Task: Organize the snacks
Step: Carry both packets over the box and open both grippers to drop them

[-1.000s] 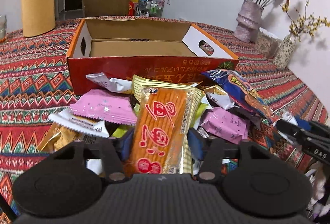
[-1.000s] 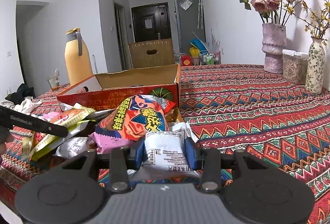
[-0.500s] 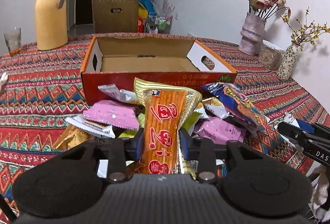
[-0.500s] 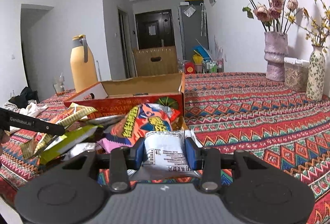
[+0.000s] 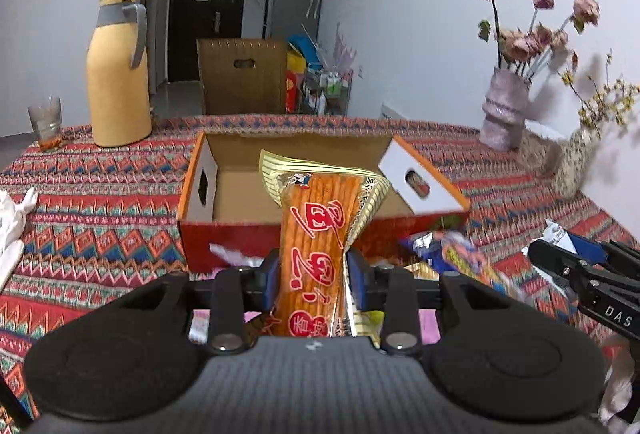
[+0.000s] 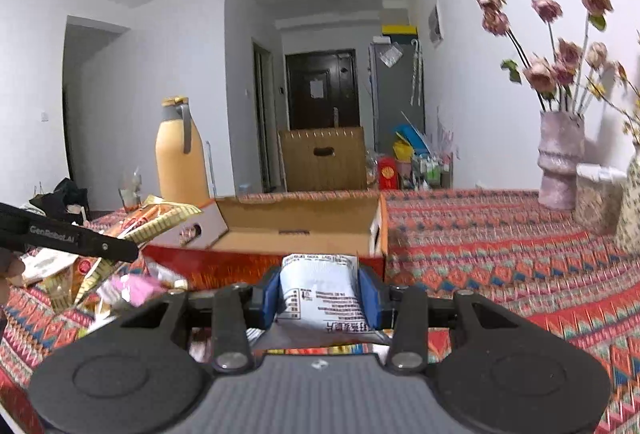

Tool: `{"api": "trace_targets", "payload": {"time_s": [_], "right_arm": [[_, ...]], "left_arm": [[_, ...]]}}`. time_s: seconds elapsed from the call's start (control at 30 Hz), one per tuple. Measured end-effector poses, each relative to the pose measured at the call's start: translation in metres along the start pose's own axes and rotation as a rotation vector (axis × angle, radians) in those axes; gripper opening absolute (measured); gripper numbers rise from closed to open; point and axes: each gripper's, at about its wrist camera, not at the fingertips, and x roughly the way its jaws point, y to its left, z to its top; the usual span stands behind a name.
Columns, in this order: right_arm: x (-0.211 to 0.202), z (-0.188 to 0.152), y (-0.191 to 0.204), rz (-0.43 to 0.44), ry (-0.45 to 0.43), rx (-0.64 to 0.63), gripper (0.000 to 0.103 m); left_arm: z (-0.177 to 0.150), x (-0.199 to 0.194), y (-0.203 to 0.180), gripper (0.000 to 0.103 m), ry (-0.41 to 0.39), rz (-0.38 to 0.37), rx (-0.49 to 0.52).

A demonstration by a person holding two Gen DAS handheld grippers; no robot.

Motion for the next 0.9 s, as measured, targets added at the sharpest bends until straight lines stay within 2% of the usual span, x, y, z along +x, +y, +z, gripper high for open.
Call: {"api": "trace_targets", "payload": {"time_s": [0.23,0.5,0.7,0.9], "right_arm": [[0.039,0.035,-0.001,0.01,-0.025,-0.029,0.041],[0.098,0.071,-0.005,0.022,0.002,-0.036,0.041],[0.144,0.086,-0.006,0.026,0.064,-0.027,0.041],[0.183,0.085,-0.004,0.022,0.148,-0.031,0.041]], "left_arm": [[0.032,0.015,-0.002,0.035,-0.042,0.027,-0.01],[0.063,0.044,0.0,0.035,-0.063,0.06,-0.04],[0.083,0.074,0.006,0.035,-0.052,0.094,-0.072],[0.094,0.107,0.02,0.035,-0.033,0.114,-0.128]]}}
